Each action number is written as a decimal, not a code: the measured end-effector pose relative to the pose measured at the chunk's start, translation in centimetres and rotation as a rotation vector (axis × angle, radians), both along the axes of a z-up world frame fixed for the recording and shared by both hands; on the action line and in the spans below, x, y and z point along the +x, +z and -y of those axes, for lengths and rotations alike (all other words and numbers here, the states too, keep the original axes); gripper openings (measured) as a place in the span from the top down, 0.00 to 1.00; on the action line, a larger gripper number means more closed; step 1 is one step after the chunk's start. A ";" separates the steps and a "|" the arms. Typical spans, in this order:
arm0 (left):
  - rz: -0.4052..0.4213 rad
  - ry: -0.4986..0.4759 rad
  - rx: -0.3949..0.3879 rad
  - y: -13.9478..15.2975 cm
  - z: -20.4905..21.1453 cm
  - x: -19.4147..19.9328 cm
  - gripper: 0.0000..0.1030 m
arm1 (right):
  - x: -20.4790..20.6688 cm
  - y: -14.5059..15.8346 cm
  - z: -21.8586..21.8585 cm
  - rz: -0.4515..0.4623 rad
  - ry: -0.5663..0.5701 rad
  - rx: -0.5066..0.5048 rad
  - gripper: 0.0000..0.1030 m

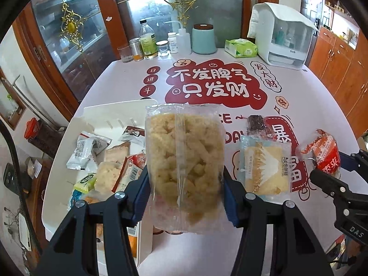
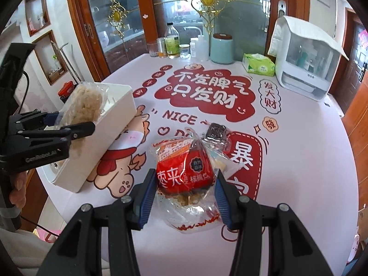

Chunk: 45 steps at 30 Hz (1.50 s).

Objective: Organize snacks
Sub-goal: 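Carry both held snacks into the white tray and release them, then move both open tools back toward the clear cake bag and dark packet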

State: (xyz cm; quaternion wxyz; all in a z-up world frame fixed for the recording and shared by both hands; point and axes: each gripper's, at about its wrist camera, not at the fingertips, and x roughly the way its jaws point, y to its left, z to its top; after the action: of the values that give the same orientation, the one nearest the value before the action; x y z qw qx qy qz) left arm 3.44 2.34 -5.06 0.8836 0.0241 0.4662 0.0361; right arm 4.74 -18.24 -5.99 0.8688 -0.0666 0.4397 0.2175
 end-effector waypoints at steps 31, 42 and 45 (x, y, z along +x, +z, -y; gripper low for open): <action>0.051 0.333 0.082 6.6 -22.0 -0.7 0.43 | 4.5 11.1 -22.1 0.198 0.279 0.184 0.48; 0.080 0.367 0.054 6.1 -23.1 -0.7 0.08 | 7.8 10.1 -24.1 0.117 0.213 0.235 0.35; 0.089 0.368 0.049 6.2 -22.6 -0.8 0.08 | 7.5 9.7 -23.6 0.117 0.208 0.218 0.35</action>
State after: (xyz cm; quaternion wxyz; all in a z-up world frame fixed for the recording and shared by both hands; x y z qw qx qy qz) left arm 2.66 24.93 1.14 0.8809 -0.0418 0.4224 0.2093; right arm 12.22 5.37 3.71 0.8679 -0.0294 0.3528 0.3485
